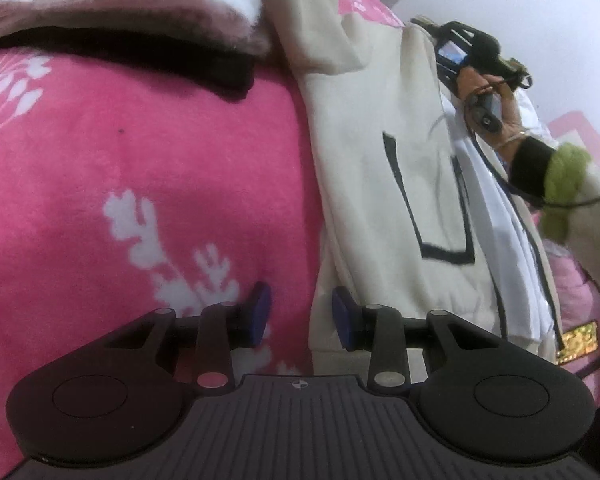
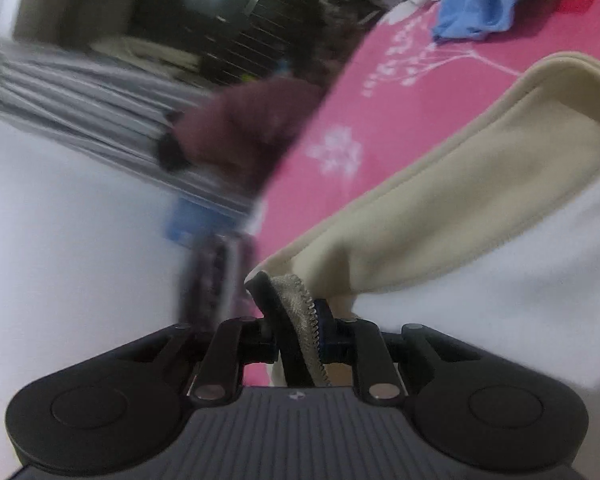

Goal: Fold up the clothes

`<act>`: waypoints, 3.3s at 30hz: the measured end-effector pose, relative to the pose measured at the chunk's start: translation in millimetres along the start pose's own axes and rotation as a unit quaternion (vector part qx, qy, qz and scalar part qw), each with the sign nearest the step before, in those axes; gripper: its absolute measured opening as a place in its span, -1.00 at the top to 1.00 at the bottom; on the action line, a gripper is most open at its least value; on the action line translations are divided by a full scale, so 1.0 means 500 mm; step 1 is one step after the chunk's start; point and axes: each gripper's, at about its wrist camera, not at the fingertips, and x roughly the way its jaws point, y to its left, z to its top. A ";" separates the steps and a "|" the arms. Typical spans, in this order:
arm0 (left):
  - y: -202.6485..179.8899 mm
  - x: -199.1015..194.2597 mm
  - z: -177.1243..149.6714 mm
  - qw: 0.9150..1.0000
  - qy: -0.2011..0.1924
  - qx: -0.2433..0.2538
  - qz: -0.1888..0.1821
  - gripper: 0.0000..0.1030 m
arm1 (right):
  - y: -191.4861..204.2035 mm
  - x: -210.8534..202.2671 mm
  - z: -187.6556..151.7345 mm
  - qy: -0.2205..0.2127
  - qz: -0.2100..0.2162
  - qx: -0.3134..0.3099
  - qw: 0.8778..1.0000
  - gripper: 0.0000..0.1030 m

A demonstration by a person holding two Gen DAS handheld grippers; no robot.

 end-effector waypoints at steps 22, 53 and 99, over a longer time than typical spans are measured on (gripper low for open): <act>-0.014 -0.009 0.003 0.998 0.009 0.026 0.054 0.35 | 0.139 -0.080 -0.063 0.106 -0.197 -0.326 0.919 0.25; -0.019 -0.049 -0.028 0.997 -0.006 0.044 0.068 0.33 | 0.107 -0.176 -0.202 0.239 -0.247 -0.276 0.898 0.61; 0.008 -0.097 -0.027 1.000 0.008 -0.007 -0.019 0.22 | 0.213 -0.192 -0.425 0.178 -0.195 -0.540 0.799 0.47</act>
